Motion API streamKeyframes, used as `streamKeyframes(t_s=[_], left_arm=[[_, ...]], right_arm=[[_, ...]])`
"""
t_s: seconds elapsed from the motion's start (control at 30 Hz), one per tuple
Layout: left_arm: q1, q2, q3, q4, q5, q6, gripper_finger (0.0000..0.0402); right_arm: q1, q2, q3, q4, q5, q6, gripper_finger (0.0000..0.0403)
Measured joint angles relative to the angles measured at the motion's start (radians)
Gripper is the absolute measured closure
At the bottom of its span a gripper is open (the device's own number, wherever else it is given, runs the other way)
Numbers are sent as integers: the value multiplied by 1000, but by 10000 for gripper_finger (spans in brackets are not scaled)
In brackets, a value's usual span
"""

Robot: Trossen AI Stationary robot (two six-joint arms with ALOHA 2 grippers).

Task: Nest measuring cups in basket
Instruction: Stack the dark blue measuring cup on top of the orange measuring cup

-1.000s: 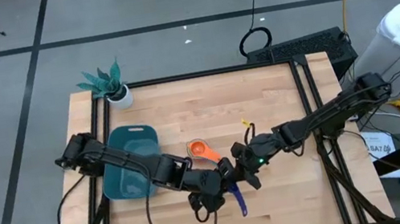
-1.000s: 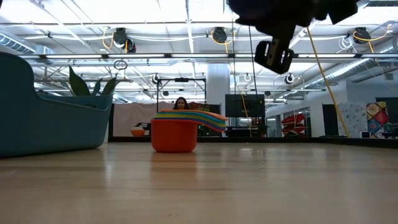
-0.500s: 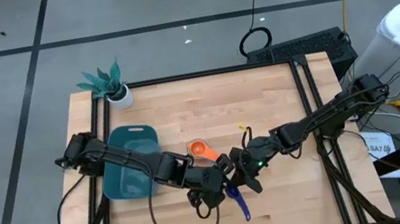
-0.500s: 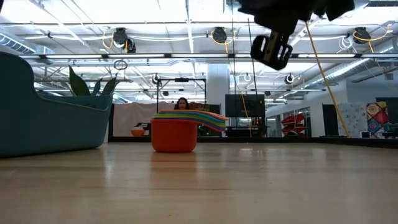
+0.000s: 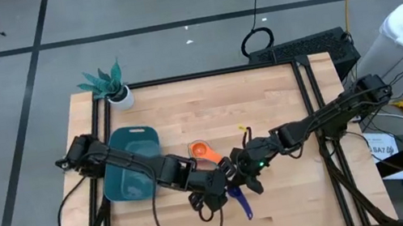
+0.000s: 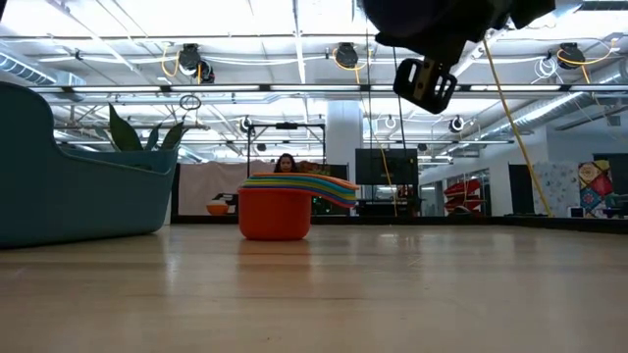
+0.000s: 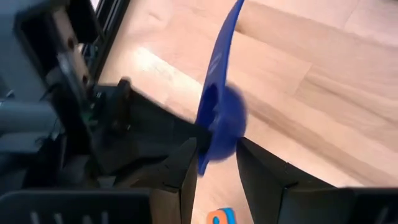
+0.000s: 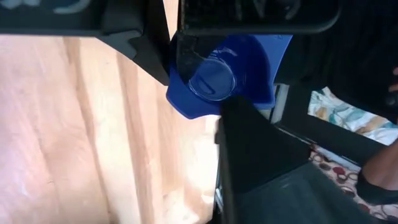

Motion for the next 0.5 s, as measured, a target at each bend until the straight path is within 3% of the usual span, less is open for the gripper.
streamKeyframes(t_s=[0.5], left_arm=[[1,0,0,3,21,-46,286]], right_arm=[[-13,0,3,-11,5,-30,403]])
